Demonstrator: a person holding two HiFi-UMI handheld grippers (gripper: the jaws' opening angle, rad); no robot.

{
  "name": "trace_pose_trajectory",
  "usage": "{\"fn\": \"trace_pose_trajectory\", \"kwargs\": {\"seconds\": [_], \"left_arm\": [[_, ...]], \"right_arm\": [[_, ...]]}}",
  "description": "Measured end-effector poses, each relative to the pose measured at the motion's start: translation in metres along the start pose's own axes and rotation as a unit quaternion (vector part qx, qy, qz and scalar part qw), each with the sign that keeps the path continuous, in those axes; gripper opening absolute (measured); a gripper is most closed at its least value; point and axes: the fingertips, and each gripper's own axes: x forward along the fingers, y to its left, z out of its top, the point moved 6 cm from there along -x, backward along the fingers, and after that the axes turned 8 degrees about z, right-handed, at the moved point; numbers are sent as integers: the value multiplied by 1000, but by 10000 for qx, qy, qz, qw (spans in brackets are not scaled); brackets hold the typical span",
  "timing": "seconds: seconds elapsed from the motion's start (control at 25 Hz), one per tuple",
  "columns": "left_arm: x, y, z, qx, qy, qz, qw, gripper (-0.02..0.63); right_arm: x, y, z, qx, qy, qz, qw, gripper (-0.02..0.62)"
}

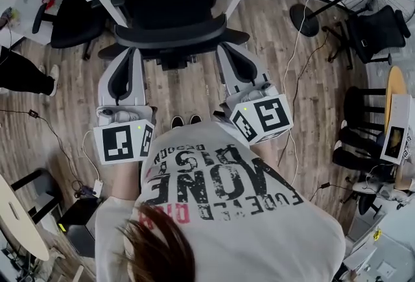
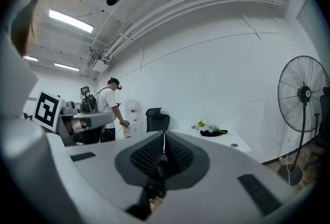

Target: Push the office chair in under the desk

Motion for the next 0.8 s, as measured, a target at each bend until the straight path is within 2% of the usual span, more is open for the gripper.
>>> {"fn": "trace_pose_trajectory", "kwargs": {"seconds": [0.28, 0.8], "left_arm": [[-2, -5, 4, 126, -55, 9, 9999, 11], [-12, -11, 5, 22, -60, 35, 10000, 11]], "right_arm": [[-2, 2, 8, -295, 58, 67, 9995, 18], [-2, 14, 3, -294, 147, 226, 9992, 18]]}}
